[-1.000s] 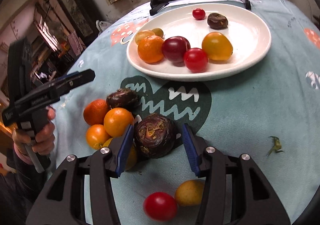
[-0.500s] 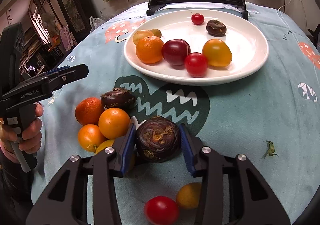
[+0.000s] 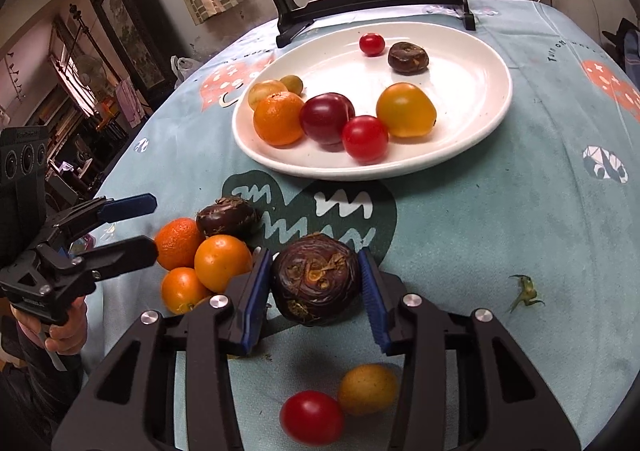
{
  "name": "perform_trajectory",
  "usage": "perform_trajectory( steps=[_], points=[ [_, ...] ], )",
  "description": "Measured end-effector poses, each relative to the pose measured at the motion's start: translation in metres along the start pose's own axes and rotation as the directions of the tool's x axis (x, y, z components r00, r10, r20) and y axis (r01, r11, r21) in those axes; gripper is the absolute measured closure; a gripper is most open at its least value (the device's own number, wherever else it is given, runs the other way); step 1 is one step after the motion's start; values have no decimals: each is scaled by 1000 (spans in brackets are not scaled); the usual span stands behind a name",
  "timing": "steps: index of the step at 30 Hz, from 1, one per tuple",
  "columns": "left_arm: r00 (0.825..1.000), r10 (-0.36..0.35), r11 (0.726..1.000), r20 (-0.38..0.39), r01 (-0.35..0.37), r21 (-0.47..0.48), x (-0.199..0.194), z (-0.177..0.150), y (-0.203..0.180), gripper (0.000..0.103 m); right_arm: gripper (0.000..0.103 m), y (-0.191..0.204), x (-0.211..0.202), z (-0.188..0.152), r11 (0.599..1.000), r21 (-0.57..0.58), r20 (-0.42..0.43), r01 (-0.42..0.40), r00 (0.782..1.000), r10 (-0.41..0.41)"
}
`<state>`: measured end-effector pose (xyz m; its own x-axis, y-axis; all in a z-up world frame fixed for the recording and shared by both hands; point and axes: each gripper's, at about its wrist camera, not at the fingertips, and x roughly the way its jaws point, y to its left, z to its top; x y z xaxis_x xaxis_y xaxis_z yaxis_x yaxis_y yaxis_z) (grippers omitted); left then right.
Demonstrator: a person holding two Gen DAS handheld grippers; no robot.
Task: Organize fruits
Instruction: 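Grasp a mandarin with the left tool while the right tool grasps a passion fruit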
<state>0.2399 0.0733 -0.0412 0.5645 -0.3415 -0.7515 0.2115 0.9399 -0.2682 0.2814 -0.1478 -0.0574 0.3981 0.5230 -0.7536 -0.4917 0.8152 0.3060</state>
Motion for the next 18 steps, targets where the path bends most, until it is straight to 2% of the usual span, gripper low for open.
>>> perform_trajectory(
  steps=[1, 3, 4, 12, 18],
  points=[
    [1000, -2, 1000, -13, 2, -4, 3, 0, 0, 23, 59, 0, 0, 0, 1000, -1, 0, -1, 1000, 1],
    [999, -15, 1000, -42, 14, -15, 9, 0, 2, 44, 59, 1, 0, 0, 1000, -3, -1, 2, 1000, -2],
    [998, -18, 1000, -56, 17, -23, 12, -1, 4, 47, 59, 1, 0, 0, 1000, -3, -1, 2, 1000, -2],
    [996, -24, 999, -90, 19, -49, 21, -2, 7, 57, 59, 1, -1, 0, 1000, -5, 0, 3, 1000, -3],
    [996, -27, 998, -86, 22, -56, 19, -3, 8, 58, 59, 2, -4, 0, 1000, -6, 19, 2, 1000, -2]
  ],
)
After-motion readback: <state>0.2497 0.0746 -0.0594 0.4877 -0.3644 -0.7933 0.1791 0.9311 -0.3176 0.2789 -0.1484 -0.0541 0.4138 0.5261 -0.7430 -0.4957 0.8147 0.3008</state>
